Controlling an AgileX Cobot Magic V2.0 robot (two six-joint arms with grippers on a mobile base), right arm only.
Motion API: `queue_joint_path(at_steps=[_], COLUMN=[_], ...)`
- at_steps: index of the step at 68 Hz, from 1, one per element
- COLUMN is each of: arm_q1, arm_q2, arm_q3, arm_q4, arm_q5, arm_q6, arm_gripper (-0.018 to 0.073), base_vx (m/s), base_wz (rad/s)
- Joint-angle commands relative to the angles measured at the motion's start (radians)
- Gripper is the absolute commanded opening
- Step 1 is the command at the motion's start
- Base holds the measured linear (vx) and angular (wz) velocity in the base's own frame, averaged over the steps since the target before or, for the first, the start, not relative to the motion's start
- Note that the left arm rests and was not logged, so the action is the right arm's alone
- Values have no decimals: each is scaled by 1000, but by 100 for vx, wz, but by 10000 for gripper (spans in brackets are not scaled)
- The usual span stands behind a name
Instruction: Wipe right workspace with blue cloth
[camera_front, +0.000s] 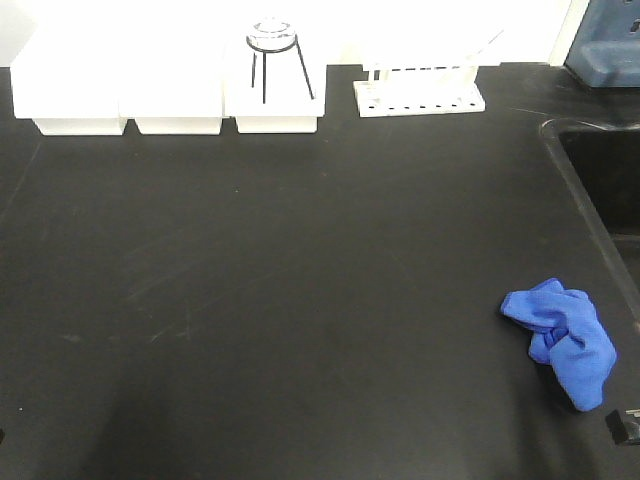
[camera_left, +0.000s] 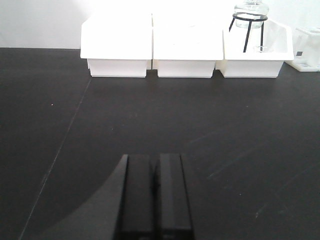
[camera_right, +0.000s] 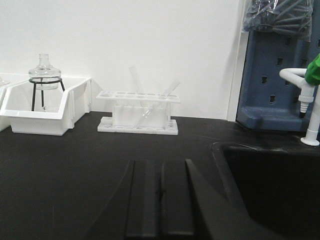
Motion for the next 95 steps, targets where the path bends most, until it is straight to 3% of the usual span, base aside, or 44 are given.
queue_joint_path(at_steps=[1,20,37,50,72,81,88,95], arm_q1=[-3,-3,-3,-4,-4,-4,-4,-4], arm_q2=[-8,-8,-8,123,777,933,1031,1099], arm_q3=[21,21,-11,-276,-787,-846,-839,-839], arm_q4=[-3,-3,15,71,71,-29,-144,-175], arm_q5=[-86,-87,-305,6,549,643,699,725], arm_q6=[-2,-2,19,-10,-6,-82,-46,-12], arm_gripper=[-8,-8,-8,-8,-8,-4,15,71], base_vx=[0,0,0,0,0,0,0,0], base_wz=[0,0,0,0,0,0,0,0])
